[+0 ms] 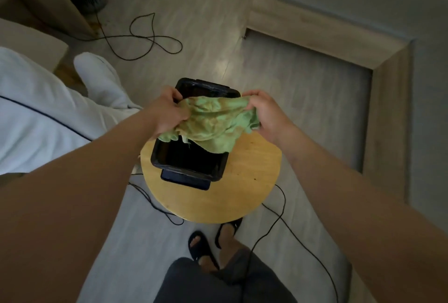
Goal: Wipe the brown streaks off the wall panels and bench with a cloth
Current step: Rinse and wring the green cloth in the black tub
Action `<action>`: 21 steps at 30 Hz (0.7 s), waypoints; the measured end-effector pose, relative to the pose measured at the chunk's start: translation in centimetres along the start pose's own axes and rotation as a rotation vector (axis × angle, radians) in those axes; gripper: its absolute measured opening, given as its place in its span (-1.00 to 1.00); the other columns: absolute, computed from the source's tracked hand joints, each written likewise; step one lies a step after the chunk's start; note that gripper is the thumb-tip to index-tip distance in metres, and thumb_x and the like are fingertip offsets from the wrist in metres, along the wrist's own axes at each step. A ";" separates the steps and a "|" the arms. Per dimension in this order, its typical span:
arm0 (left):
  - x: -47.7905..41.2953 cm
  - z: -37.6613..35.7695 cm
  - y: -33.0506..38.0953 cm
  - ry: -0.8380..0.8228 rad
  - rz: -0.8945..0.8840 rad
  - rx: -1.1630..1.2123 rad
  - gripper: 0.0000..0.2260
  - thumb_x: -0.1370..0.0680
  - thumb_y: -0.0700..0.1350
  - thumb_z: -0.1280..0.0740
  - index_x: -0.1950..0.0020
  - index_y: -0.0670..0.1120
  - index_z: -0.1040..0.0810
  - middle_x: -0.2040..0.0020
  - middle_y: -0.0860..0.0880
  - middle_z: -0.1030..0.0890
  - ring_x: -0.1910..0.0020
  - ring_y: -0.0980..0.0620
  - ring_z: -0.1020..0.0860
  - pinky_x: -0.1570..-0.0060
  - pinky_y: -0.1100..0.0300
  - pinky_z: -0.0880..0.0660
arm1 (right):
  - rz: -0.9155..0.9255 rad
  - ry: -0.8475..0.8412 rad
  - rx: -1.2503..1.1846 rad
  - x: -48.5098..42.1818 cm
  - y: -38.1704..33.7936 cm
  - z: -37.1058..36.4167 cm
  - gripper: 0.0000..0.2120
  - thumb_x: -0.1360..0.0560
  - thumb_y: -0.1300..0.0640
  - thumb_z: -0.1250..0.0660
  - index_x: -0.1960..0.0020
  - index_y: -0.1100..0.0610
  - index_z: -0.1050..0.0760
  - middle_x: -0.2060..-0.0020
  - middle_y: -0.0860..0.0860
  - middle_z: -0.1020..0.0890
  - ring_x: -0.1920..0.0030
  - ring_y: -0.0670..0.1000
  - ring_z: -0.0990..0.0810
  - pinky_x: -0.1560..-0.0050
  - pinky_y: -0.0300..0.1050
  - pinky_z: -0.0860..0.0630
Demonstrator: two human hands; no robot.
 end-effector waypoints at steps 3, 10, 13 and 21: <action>-2.6 0.1 -0.9 -0.026 0.019 -0.059 -0.87 -0.58 -0.22 -0.39 -0.05 -0.05 -0.49 -0.02 -0.23 -0.59 0.01 -0.30 -0.63 -0.04 -0.29 -0.64 | -0.029 0.051 0.026 -2.1 1.4 0.1 -0.65 -0.32 0.22 -0.25 -0.09 0.03 -0.50 0.05 0.09 -0.57 0.11 0.12 -0.58 0.16 0.02 -0.48; -5.9 -1.6 -3.9 -0.106 0.073 -0.219 -0.93 -0.63 -0.18 -0.35 -0.02 -0.05 -0.62 -0.04 -0.21 -0.66 0.00 -0.25 -0.66 0.00 -0.10 -0.64 | -0.059 0.086 0.300 -5.3 4.3 -2.7 -0.77 -0.55 0.24 -0.23 -0.13 0.00 -0.49 0.10 0.05 -0.61 0.25 0.01 -0.59 0.38 -0.20 -0.47; -7.3 -2.8 -4.6 -0.185 0.099 -0.313 -0.82 -0.66 -0.17 -0.27 -0.14 -0.18 -0.64 -0.14 -0.28 -0.65 0.00 -0.20 -0.60 0.00 0.01 -0.55 | -0.053 0.038 0.429 -7.1 5.8 -5.0 -0.74 -0.59 0.24 -0.21 -0.23 0.00 -0.48 0.00 0.09 -0.60 0.19 0.04 -0.59 0.30 -0.12 -0.49; -11.0 -6.2 -9.5 -0.282 0.414 0.073 -0.77 -0.71 -0.17 -0.16 -0.22 -0.13 -0.59 -0.19 -0.18 -0.66 -0.13 -0.16 -0.66 -0.10 -0.07 -0.66 | 0.042 0.008 1.000 -11.1 8.6 -10.0 -0.54 -0.62 0.27 -0.19 -0.51 0.11 -0.30 -0.24 0.21 -0.43 -0.06 0.23 -0.54 -0.03 0.06 -0.55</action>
Point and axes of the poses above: each hand's wrist, its own x-axis away from the middle knuckle, its own z-axis out of the back of the hand, y = z × x, the point moved 10 cm from there along -x, towards the middle knuckle
